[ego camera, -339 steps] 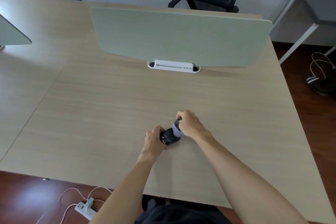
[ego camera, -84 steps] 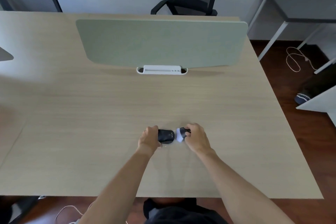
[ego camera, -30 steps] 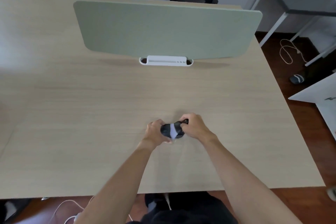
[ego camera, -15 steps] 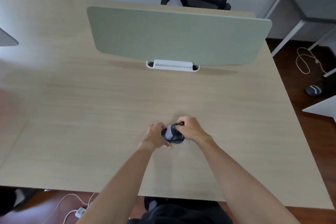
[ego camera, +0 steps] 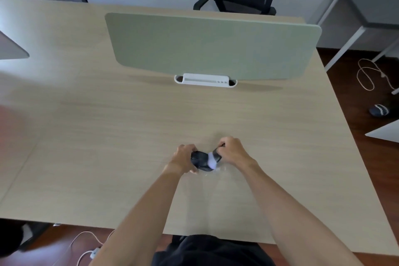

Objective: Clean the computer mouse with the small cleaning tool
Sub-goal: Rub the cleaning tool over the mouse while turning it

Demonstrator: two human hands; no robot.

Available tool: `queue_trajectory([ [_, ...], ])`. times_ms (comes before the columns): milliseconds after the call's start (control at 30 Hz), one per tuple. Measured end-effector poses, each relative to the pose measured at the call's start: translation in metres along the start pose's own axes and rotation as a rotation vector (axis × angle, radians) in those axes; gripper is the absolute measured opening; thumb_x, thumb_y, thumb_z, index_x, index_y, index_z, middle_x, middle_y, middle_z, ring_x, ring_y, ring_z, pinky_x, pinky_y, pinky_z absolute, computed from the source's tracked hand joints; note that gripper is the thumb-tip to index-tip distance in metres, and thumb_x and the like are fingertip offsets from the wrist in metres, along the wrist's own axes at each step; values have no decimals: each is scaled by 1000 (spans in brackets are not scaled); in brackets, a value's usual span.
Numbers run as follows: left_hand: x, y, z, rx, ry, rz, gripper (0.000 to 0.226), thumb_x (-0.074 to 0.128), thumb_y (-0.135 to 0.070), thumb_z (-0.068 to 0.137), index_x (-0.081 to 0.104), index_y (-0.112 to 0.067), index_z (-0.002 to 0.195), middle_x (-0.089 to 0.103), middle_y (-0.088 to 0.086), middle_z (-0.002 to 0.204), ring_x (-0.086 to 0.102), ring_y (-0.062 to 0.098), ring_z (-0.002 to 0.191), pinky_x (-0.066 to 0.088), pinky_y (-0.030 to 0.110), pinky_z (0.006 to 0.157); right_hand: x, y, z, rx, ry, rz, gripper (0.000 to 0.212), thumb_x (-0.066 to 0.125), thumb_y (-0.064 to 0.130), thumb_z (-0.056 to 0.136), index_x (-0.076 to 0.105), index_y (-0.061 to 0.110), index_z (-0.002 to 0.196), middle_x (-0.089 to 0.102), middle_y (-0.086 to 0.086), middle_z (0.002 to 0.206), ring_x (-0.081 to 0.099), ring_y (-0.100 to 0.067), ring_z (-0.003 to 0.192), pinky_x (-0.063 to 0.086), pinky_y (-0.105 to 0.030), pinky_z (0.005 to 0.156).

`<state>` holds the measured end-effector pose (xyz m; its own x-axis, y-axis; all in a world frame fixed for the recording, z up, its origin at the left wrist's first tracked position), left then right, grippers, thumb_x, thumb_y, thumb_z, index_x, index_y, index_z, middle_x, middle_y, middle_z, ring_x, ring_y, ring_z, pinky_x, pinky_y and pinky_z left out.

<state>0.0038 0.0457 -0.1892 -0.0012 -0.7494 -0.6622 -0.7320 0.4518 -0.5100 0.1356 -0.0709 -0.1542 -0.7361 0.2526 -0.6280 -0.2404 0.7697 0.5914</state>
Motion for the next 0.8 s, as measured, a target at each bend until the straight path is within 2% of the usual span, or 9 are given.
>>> queue_trajectory([
  [100, -1, -4, 4, 11, 0, 67, 66, 82, -3, 64, 59, -21, 122, 44, 8, 120, 58, 34, 104, 56, 39, 81, -15, -5, 3, 14, -30, -37, 19, 52, 4, 65, 69, 6, 73, 69, -10, 82, 66, -25, 74, 60, -38, 67],
  [200, 1, -11, 4, 30, -50, 101, 58, 65, -7, 76, 52, -31, 128, 42, 9, 121, 48, 35, 116, 51, 39, 89, -9, 5, 2, -21, -38, 42, 21, 49, 2, 69, 68, 0, 79, 68, -11, 82, 57, -22, 68, 46, -29, 57],
  [267, 8, -13, -4, -44, -81, 40, 68, 66, -26, 74, 38, -33, 135, 35, 6, 128, 34, 30, 124, 43, 40, 98, 0, 13, 1, -43, -28, 112, 24, 47, 0, 72, 69, -1, 84, 66, -10, 81, 53, -19, 67, 42, -23, 56],
  [333, 21, -12, -13, -145, -91, -24, 91, 72, -50, 64, 25, -26, 138, 29, 6, 131, 28, 29, 125, 36, 40, 102, 6, 13, 1, -42, -33, 151, 25, 48, -1, 76, 70, 0, 87, 68, -11, 86, 55, -17, 70, 42, -16, 55],
  [367, 29, -12, -16, -180, -105, -35, 99, 72, -58, 59, 23, -24, 138, 28, 6, 132, 27, 29, 126, 34, 40, 104, 7, 9, 2, -33, -43, 155, 25, 48, -1, 77, 70, 1, 89, 69, -12, 89, 57, -19, 75, 43, -16, 57],
  [433, 35, -12, -19, -207, -181, -56, 106, 72, -66, 57, 24, -18, 138, 30, 7, 130, 29, 30, 127, 35, 41, 105, 2, -1, 4, -4, -64, 117, 25, 46, 1, 75, 67, 0, 88, 69, -14, 92, 61, -27, 82, 50, -28, 66],
  [533, 32, -12, -19, -214, -261, -97, 105, 77, -56, 62, 24, -12, 141, 34, 9, 133, 32, 31, 126, 38, 39, 103, -16, -15, 7, 29, -116, 30, 23, 41, 3, 71, 60, 0, 84, 62, -10, 84, 54, -28, 72, 47, -36, 62],
  [700, 30, -5, -17, -191, -207, -200, 132, 87, -38, 58, -1, -13, 153, 32, 1, 145, 29, 27, 134, 32, 36, 109, -11, -3, 14, -11, -70, 235, 19, 55, 4, 81, 71, 3, 91, 67, -4, 86, 58, -17, 76, 42, -15, 56],
  [800, 28, -2, -17, -177, -172, -204, 132, 86, -31, 59, -4, -18, 153, 34, -3, 148, 29, 25, 136, 32, 37, 110, 11, 4, 21, -27, 35, 222, 21, 60, 11, 85, 73, 6, 100, 70, -4, 94, 60, -17, 86, 42, -13, 62],
])
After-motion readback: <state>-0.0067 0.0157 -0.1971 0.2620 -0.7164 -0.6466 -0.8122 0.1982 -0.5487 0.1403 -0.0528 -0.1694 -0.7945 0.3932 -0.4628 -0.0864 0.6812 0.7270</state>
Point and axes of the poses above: each hand's wrist, its own z-axis towards the middle knuckle, its own x-axis out of the palm, y = z × x, the point moved 9 cm from there along z, towards the middle knuckle
